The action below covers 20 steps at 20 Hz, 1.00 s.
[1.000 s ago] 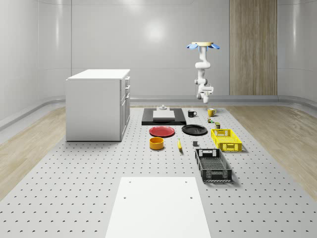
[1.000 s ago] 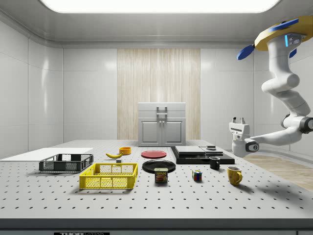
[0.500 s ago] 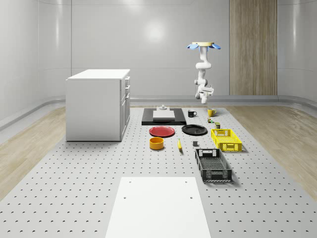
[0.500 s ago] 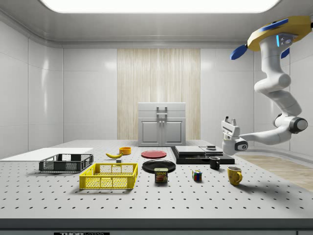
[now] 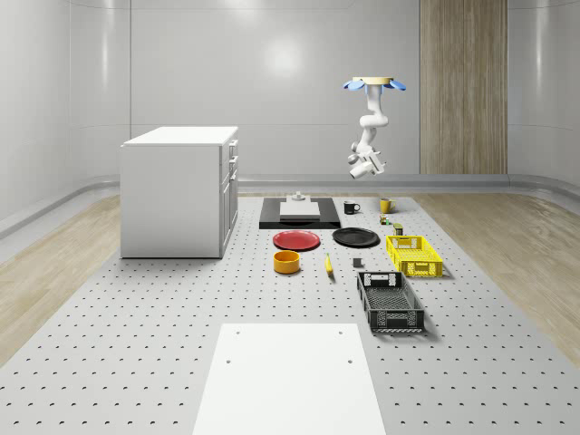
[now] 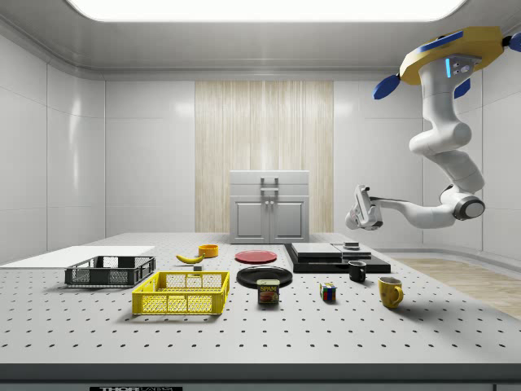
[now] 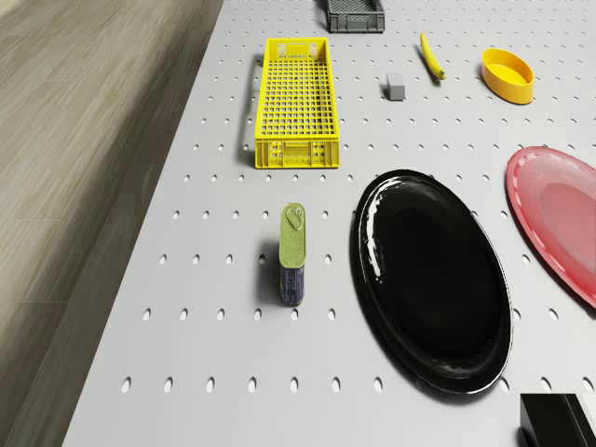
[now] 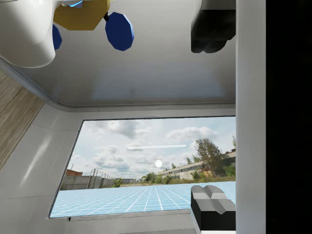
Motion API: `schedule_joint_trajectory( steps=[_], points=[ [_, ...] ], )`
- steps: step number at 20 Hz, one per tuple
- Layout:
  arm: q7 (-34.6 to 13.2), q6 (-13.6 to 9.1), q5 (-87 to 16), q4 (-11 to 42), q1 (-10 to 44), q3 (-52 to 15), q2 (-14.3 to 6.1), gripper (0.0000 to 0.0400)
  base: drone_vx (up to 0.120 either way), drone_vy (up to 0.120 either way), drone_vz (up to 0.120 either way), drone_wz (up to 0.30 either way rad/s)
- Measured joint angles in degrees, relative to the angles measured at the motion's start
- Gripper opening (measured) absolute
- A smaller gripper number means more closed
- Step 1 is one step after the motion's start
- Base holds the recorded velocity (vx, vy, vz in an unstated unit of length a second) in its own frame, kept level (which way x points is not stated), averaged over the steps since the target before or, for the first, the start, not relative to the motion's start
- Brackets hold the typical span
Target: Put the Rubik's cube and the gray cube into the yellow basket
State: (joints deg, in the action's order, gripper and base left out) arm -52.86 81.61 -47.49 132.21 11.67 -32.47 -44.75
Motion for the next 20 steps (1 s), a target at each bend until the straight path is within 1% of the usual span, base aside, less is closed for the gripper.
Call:
schedule_joint_trajectory(
  steps=[2, 4, 5, 7, 9, 12, 14, 17, 20],
  points=[
    [-3.59, 0.19, -12.84, 7.14, 3.73, -7.39, -1.57, 0.04, 0.12, 0.0, -0.12, 0.0],
    [-8.19, -0.44, -25.9, 14.72, 8.45, -14.28, -3.26, 0.04, 0.12, 0.0, -0.12, 0.0],
    [-10.74, -1.17, -32.05, 18.22, 11.21, -17.38, -4.09, 0.04, 0.12, 0.0, -0.12, 0.0],
    [-15.91, -3.35, -42.83, 23.99, 17.28, -22.75, -5.67, 0.04, 0.12, 0.0, -0.12, 0.0],
    [-20.68, -6.07, -51.08, 27.97, 23.52, -27.04, -7.17, 0.04, 0.12, 0.0, -0.12, 0.0],
    [-26.37, -9.91, -58.99, 31.27, 31.73, -31.68, -9.28, 0.04, 0.12, 0.0, -0.12, 0.0],
    [-29.17, -11.85, -62.06, 32.38, 35.96, -33.82, -10.56, 0.04, 0.12, 0.0, -0.12, 0.0],
    [-32.16, -13.74, -64.62, 33.21, 40.53, -36.04, -12.24, 0.04, 0.12, 0.0, -0.12, 0.0],
    [-34.13, -14.63, -65.75, 33.56, 43.5, -37.48, -13.66, 0.04, 0.12, 0.0, -0.12, 0.0]
  ],
)
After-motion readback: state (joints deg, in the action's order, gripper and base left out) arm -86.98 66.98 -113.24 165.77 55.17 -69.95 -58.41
